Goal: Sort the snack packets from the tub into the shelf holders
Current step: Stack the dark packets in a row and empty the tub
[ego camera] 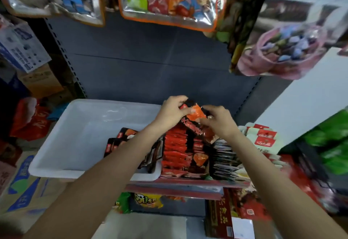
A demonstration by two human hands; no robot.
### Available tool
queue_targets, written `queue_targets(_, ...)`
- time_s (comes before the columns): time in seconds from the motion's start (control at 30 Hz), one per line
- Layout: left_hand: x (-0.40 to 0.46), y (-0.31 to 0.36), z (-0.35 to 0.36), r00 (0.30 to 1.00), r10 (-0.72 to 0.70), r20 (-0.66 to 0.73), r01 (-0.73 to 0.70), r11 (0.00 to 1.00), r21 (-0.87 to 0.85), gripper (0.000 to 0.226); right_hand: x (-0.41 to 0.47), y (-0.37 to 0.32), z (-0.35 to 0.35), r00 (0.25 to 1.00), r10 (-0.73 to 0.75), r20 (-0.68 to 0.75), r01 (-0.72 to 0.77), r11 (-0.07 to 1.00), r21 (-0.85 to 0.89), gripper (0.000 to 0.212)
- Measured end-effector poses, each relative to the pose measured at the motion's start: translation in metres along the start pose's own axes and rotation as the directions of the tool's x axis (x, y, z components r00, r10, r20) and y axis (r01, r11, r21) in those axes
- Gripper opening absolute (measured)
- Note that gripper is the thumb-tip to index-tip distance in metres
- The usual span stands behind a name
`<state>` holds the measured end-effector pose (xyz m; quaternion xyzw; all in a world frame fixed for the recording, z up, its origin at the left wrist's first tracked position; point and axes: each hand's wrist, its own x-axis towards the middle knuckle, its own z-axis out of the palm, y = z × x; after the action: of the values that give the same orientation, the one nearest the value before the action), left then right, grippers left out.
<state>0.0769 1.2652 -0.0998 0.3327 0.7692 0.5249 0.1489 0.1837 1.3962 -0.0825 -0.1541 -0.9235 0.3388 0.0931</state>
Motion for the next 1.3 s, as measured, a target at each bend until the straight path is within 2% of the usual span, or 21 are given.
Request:
queue_targets(0.07, 0.003, 0.0, 0.013, 1.0, 0.012, -0.018, -0.01, 0.992, 0.128, 0.02, 0.002, 0.011, -0.003, 0.996, 0.027, -0.091, -0.03, 0.999, -0.038, 0.019)
queue_targets(0.13, 0.002, -0.011, 0.022, 0.998, 0.014, 0.064, -0.039, 0.913, 0.406, 0.035, 0.005, 0.027, -0.007, 0.963, 0.152, -0.224, -0.154, 0.988, 0.008, 0.02)
queue_targets(0.2, -0.001, -0.023, 0.028, 0.986, -0.06, 0.157, -0.053, 0.773, 0.632, 0.049, 0.007, 0.039, -0.012, 0.906, 0.328, -0.266, -0.263, 0.931, 0.252, 0.017)
queue_targets(0.27, -0.006, -0.032, 0.03, 0.977, -0.096, 0.188, -0.067, 0.704, 0.707, 0.054, 0.006, 0.044, -0.015, 0.863, 0.442, -0.245, -0.273, 0.816, 0.51, 0.012)
queue_targets(0.33, -0.01, -0.037, 0.032, 0.977, -0.065, 0.202, -0.111, 0.657, 0.746, 0.054, 0.003, 0.042, -0.016, 0.853, 0.472, -0.224, -0.236, 0.731, 0.64, 0.011)
queue_targets(0.5, -0.015, -0.039, 0.034, 0.986, -0.014, 0.169, -0.118, 0.659, 0.743, 0.048, -0.002, 0.037, -0.008, 0.88, 0.402, -0.252, -0.125, 0.709, 0.694, 0.016)
queue_targets(0.67, -0.017, -0.039, 0.033, 0.979, -0.048, 0.199, -0.117, 0.665, 0.738, 0.033, -0.005, 0.038, 0.004, 0.931, 0.318, -0.181, -0.095, 0.687, 0.72, 0.02)
queue_targets(0.77, -0.018, -0.039, 0.028, 0.974, -0.046, 0.22, -0.13, 0.681, 0.72, 0.03, -0.008, 0.041, 0.011, 0.962, 0.253, -0.105, -0.116, 0.724, 0.68, 0.017)
queue_targets(0.97, -0.024, -0.04, 0.02, 0.961, -0.043, 0.275, -0.156, 0.734, 0.661, 0.022, -0.006, 0.049, 0.009, 0.958, 0.264, -0.109, -0.128, 0.739, 0.662, 0.021)
queue_targets(1.13, -0.029, -0.042, 0.02, 0.956, -0.018, 0.292, -0.18, 0.75, 0.636, 0.022, -0.005, 0.047, 0.006, 0.982, 0.181, -0.052, -0.116, 0.8, 0.589, 0.021)
queue_targets(1.3, -0.031, -0.041, 0.018, 0.952, -0.008, 0.306, -0.19, 0.767, 0.613, 0.02, -0.003, 0.045, 0.005, 0.974, 0.194, -0.121, -0.088, 0.807, 0.584, 0.014)
